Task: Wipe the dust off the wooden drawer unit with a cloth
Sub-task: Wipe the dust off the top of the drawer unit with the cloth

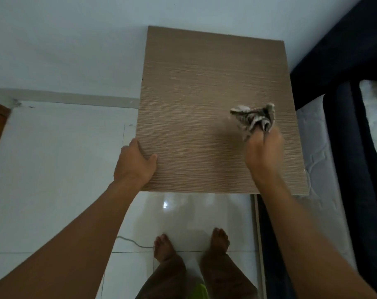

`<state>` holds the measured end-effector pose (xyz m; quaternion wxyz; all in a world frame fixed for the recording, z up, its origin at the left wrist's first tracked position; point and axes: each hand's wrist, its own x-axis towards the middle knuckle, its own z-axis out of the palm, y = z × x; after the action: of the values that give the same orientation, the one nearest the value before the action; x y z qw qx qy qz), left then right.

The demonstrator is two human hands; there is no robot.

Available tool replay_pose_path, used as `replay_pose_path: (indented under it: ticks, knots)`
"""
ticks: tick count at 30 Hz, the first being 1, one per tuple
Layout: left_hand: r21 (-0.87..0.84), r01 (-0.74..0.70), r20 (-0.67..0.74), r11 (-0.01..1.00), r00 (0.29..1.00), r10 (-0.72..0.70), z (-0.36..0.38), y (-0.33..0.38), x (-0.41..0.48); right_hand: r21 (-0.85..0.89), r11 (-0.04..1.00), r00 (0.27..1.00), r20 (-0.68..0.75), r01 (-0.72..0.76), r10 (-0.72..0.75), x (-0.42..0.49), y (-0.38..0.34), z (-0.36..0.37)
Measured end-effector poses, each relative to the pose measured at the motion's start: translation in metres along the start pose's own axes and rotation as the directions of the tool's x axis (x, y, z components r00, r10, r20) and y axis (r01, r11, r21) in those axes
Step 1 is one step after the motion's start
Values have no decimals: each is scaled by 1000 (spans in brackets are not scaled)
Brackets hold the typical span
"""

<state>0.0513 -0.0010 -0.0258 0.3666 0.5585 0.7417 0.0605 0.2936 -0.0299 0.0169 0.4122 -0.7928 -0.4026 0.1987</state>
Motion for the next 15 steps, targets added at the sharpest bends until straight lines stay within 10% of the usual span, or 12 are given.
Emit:
replay_pose_path:
  ticks: [6, 9, 15]
  knots:
    - [-168, 60, 23, 984, 998, -57, -15, -1, -1, -320, 947, 951, 289, -15, 112, 47, 43, 80]
    - [-257, 149, 103, 955, 987, -126, -23, -5, 8, -274, 937, 900, 427, 217, -83, 18, 28, 96]
    - [-437, 278, 240, 856, 953, -188, -39, -16, 13, -19, 759, 502, 760, 651, -412, -48, 28, 102]
